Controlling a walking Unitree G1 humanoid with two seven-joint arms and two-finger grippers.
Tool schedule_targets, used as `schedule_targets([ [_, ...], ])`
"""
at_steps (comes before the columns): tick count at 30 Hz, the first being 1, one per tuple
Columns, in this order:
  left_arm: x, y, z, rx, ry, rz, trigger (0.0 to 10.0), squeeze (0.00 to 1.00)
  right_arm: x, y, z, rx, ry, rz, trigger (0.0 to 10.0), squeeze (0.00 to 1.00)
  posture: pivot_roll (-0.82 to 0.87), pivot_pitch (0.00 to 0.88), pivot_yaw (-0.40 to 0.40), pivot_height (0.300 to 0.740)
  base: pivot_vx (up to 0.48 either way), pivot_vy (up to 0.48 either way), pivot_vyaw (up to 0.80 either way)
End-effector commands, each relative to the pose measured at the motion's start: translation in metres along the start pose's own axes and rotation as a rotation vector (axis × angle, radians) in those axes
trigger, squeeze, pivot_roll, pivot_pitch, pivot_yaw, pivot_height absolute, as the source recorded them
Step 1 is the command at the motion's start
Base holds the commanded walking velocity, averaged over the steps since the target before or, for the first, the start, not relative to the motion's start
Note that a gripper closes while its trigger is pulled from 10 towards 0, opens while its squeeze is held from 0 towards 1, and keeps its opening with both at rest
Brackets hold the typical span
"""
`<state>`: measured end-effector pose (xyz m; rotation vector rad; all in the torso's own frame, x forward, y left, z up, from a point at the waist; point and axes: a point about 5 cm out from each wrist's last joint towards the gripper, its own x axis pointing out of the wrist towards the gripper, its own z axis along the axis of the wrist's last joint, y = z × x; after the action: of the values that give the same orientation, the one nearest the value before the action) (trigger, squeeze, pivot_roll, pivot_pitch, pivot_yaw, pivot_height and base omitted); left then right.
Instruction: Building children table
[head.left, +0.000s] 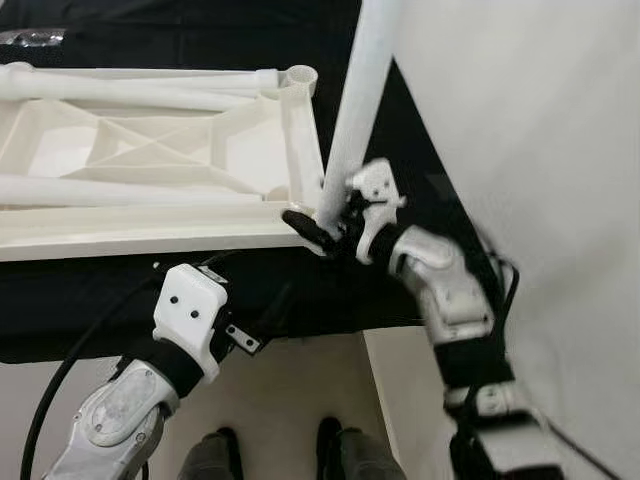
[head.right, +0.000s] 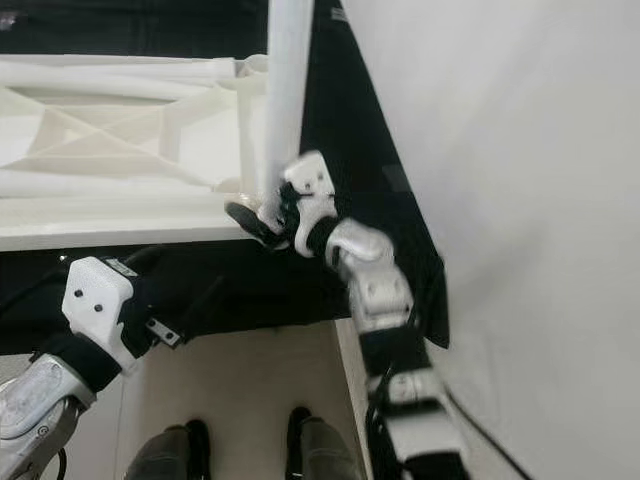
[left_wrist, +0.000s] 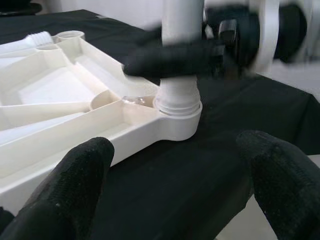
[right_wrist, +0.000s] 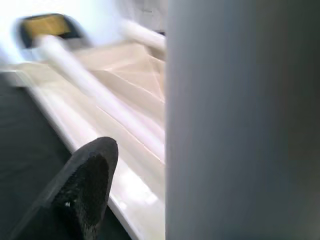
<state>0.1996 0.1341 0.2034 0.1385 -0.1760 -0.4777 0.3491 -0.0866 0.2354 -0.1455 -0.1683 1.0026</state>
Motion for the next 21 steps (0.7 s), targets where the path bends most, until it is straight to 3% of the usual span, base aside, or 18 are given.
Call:
schedule_targets([
  [1,0.000,-0.003,-0.004,-0.003,0.015,-0.004,10.0,0.00,0.003,0.005,-0.008,0.009,0.023,0.104,10.0,0.00,0.10,0.258,-0.130,0.740,0.000,0.000,0.00],
  [4,0.001,-0.003,-0.004,-0.003,0.013,-0.003,10.0,0.00,0.005,0.004,-0.006,-0.021,0.037,0.151,10.0,0.00,0.10,0.260,-0.132,0.740,0.000,0.000,0.00],
  [9,0.002,-0.003,-0.002,0.002,0.004,-0.002,10.0,0.00,0.014,0.003,0.004,-0.047,0.052,0.332,10.0,0.00,0.11,0.268,-0.135,0.740,0.000,0.000,0.00],
  [15,0.002,-0.003,-0.002,0.006,0.009,-0.003,10.0,0.00,0.023,-0.001,0.005,-0.053,0.066,0.376,10.0,0.00,0.12,0.276,-0.138,0.740,0.000,0.000,0.00],
  [16,0.002,-0.004,-0.002,0.005,0.009,-0.003,10.0,0.00,0.024,0.000,0.005,-0.039,0.056,0.414,0.0,0.00,0.11,0.280,-0.141,0.740,0.000,0.000,0.00],
  [21,0.001,-0.004,-0.002,0.003,0.008,-0.001,10.0,0.00,0.023,0.001,0.004,-0.019,0.047,0.460,0.0,0.00,0.11,0.284,-0.141,0.740,0.000,0.000,0.00],
])
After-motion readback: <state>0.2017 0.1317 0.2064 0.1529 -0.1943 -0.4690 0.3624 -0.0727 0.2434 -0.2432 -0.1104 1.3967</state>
